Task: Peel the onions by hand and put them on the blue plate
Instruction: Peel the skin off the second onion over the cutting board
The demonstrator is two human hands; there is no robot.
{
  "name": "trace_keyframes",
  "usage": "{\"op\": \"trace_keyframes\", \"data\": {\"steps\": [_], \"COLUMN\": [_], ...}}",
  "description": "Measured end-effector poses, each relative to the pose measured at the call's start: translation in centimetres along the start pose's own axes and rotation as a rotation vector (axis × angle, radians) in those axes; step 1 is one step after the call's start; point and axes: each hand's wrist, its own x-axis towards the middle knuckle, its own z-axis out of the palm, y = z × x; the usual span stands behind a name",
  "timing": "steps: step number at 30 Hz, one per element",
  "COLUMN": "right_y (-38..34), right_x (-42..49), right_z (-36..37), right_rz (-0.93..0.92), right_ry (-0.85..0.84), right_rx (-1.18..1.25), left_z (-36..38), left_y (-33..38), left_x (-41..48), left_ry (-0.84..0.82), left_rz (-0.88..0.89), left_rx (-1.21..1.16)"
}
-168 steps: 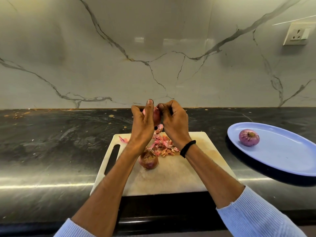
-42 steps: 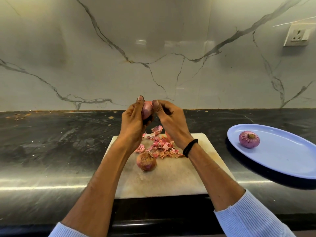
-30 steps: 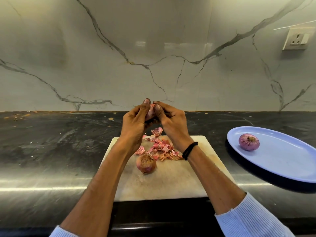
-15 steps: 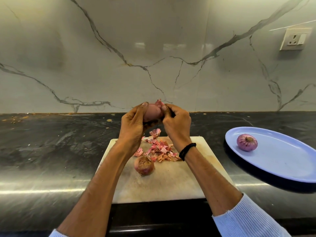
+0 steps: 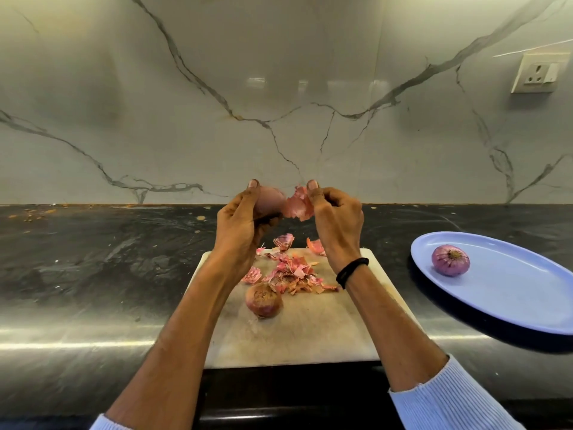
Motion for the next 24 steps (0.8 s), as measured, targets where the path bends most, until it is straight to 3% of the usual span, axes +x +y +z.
{"op": "trace_keyframes", "data": {"steps": [14, 24], "right_y": [0.4, 0.6], "right_x": [-0.6, -0.4], "right_z": [1.1, 1.2], "right_rz": [-0.086, -0.179], "right_ry": [-0.237, -0.243], "right_rx": [0.064, 0.039], "left_z": [-0.3, -0.7], "left_y": [-0.3, -0.8], "left_x": [0.1, 0.3], "left_ry": [-0.053, -0.103], "left_rz": [0.035, 0.068], "left_rx": [0.038, 0.124]}}
